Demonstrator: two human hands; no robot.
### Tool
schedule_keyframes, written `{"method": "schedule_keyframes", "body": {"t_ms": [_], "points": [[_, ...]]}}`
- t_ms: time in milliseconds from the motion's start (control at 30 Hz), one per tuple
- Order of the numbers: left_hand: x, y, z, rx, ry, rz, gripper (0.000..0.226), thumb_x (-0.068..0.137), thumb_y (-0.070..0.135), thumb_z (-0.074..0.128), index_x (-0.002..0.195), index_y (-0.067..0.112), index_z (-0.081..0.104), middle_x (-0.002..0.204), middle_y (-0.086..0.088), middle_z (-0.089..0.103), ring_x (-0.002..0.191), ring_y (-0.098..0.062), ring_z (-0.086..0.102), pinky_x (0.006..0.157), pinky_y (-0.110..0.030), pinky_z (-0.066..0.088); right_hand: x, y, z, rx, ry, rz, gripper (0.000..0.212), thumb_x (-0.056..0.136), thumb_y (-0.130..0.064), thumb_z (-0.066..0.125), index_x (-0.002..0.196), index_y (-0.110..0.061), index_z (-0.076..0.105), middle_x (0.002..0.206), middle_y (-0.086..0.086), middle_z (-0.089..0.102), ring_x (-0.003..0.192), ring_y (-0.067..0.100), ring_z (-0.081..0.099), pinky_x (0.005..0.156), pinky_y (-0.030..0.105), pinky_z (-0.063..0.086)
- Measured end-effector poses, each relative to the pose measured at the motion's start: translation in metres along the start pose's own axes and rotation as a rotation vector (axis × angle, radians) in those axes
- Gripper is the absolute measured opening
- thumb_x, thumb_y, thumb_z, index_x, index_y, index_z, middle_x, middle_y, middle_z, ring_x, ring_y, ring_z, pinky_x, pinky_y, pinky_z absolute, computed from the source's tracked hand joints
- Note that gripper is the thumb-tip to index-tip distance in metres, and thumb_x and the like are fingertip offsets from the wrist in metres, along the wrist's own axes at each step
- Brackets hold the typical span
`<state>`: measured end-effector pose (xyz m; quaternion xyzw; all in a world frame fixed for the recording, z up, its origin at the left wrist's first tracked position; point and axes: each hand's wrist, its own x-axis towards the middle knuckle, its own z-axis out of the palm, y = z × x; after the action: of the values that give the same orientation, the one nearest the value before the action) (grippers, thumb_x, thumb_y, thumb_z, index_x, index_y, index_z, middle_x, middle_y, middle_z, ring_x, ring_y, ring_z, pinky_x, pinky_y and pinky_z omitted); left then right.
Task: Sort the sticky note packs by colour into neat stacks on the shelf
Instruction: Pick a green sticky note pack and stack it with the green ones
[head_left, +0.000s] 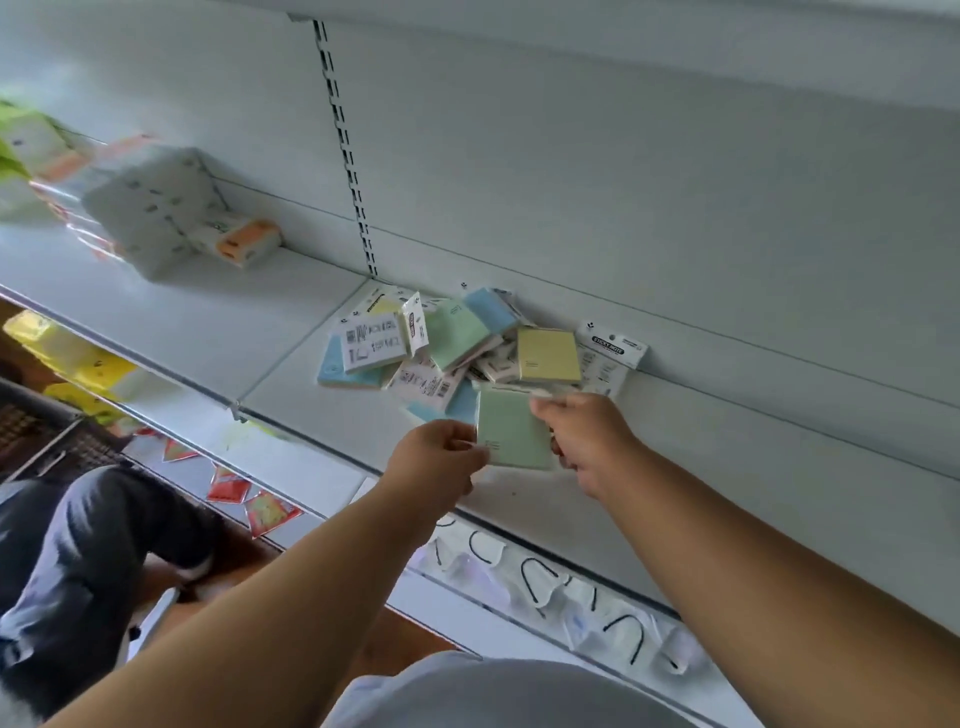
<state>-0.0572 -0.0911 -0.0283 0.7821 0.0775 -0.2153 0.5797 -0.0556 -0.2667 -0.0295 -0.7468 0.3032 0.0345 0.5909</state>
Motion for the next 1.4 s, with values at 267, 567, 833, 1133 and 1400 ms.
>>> {"method": "schedule_keyframes", "body": {"t_ms": [267,567,833,1133,1400], "points": [[-0.012,0.005,0.034,0.491,-0.085,0.441,0.010,0.079,0.031,0.065,0.085,0.038,0.061,0.072,0.021,0.064,0.060,0.007,0.056,0.050,-0.014,0.035,-0.061,0.035,-0.047,-0.026,0.395,-0.273,0.011,0.084,-0.031,0.071,0.084,-0.021,0.067,0.075,-0.006,0.067,0.062,0.011,0.060,0.062,0.025,0.048],[-0.056,0.027,0.140,0.605,-0.324,0.665,0.013,0.084,0.033,0.062,0.091,0.040,0.053,0.074,0.020,0.060,0.065,0.003,0.053,0.053,-0.019,0.035,-0.116,0.071,-0.158,0.002,0.707,-0.274,0.011,0.080,-0.029,0.072,0.081,-0.023,0.063,0.075,-0.010,0.065,0.063,0.008,0.058,0.062,0.023,0.045],[-0.101,0.049,0.303,0.627,-0.492,0.688,0.038,0.082,0.031,0.063,0.118,0.032,0.051,0.084,0.021,0.062,0.075,0.001,0.056,0.061,-0.022,0.040,-0.121,0.126,-0.321,-0.263,0.818,-0.092,0.022,0.084,-0.042,0.065,0.090,-0.021,0.064,0.090,-0.006,0.066,0.083,0.015,0.062,0.071,0.032,0.051],[-0.116,0.078,0.435,0.714,-0.381,0.638,0.038,0.085,0.030,0.059,0.122,0.028,0.054,0.088,0.017,0.064,0.084,-0.012,0.061,0.070,-0.027,0.050,-0.068,0.148,-0.453,-0.488,0.677,0.011,0.021,0.084,-0.041,0.064,0.087,-0.021,0.067,0.091,0.000,0.068,0.081,0.019,0.063,0.072,0.037,0.056],[-0.109,0.077,0.461,0.773,-0.288,0.537,0.039,0.082,0.030,0.064,0.120,0.029,0.055,0.102,0.006,0.067,0.091,-0.020,0.063,0.077,-0.034,0.055,-0.035,0.168,-0.471,-0.700,0.574,0.017,0.037,0.085,-0.046,0.062,0.096,-0.011,0.066,0.088,0.004,0.066,0.079,0.021,0.061,0.057,0.027,0.042]]}}
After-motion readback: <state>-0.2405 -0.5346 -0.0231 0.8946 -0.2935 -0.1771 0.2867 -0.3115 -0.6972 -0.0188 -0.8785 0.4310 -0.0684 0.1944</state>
